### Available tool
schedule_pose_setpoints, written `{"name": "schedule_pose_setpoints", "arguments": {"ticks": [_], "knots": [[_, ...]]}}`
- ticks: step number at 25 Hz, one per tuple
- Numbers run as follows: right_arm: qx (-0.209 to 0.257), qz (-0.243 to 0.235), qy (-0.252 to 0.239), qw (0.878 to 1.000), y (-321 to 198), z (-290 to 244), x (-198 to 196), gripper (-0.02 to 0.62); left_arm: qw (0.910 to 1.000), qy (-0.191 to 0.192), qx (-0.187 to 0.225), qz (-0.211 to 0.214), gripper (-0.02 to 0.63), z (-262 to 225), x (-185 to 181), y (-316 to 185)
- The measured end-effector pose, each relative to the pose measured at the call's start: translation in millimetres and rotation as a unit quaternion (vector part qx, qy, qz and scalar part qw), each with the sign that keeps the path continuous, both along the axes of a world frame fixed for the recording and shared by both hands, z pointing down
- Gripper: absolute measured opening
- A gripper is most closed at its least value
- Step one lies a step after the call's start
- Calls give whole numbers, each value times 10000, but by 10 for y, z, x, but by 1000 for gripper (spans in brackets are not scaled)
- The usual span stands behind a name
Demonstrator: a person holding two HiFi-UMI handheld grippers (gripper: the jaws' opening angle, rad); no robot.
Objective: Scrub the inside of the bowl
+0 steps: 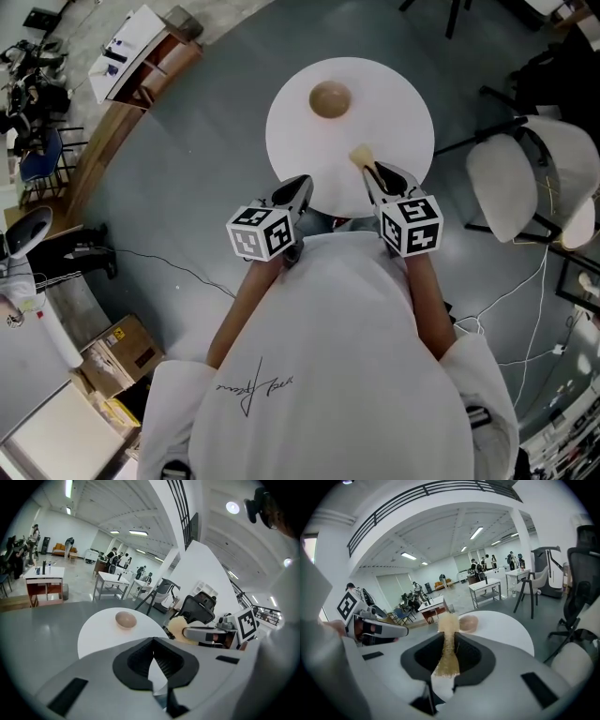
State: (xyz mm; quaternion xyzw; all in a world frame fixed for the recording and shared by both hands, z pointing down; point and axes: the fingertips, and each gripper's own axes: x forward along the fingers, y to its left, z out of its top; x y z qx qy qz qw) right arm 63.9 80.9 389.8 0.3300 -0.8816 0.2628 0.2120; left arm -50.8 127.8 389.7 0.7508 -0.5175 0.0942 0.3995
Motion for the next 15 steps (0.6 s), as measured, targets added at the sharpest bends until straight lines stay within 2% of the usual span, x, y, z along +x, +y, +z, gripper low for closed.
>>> {"name": "schedule_pose_setpoints", "arguments": {"ticks": [15], "knots": [[-264, -22, -35, 9996, -332, 153, -209, 77, 9998, -51, -199, 82, 6, 153, -172, -439]]}}
